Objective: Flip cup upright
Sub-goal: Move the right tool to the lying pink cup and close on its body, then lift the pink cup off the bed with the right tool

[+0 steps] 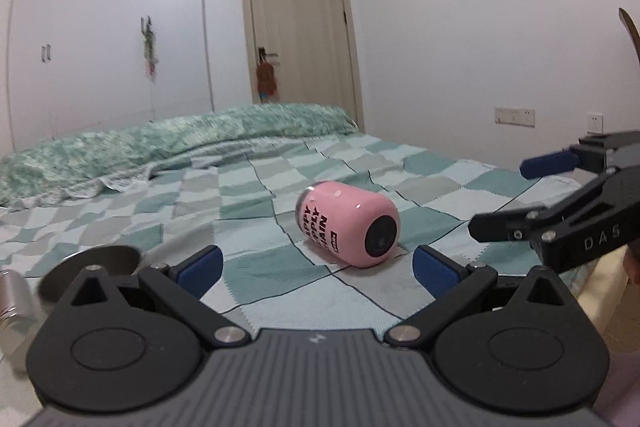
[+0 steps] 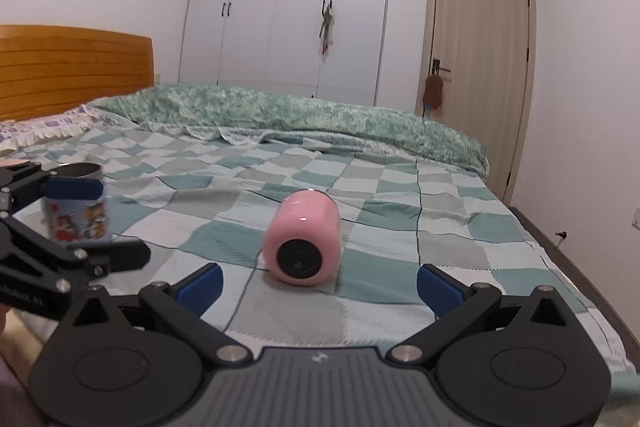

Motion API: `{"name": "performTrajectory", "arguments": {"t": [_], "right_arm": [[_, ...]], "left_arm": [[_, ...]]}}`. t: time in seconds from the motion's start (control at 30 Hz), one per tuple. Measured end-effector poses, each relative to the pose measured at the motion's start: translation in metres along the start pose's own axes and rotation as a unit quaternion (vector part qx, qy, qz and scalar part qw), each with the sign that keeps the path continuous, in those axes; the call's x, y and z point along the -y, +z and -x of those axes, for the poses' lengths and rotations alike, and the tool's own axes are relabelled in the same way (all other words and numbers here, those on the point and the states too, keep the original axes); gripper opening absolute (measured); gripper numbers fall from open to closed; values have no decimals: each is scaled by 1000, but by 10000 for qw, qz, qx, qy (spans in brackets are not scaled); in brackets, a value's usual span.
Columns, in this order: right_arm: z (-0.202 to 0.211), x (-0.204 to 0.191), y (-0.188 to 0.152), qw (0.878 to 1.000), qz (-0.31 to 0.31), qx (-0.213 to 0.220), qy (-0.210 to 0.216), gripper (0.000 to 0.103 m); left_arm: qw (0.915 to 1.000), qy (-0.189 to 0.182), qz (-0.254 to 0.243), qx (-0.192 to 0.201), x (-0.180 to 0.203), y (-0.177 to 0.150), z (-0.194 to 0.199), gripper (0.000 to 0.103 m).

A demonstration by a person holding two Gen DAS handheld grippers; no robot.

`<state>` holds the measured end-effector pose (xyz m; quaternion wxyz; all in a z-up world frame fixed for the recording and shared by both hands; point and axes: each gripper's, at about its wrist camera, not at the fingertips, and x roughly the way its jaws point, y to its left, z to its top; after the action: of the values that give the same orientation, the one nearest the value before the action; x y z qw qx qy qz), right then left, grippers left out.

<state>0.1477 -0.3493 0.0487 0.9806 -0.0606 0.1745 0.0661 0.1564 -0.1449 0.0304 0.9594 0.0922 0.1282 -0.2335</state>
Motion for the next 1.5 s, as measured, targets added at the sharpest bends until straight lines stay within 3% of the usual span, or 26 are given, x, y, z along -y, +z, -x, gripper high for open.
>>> {"name": "performTrajectory", "arguments": {"t": [0.43, 0.83, 1.3, 1.5], "right_arm": [[-89, 12, 52, 9976, -1, -663, 190, 103], [-153, -4, 72, 9912, -75, -1294, 274, 103], [-213, -20, 80, 9831, -122, -1823, 145, 103], [-223, -22, 76, 9795, -83, -2010, 72, 103]], "left_arm": [[9976, -338, -410, -439, -13, 12, -65, 103], [9947, -510, -585, -673, -30, 14, -103, 103], [9931, -387, -241, -1080, -80, 24, -145, 103], [9924, -239, -401, -1139, -83, 20, -153, 103]]}}
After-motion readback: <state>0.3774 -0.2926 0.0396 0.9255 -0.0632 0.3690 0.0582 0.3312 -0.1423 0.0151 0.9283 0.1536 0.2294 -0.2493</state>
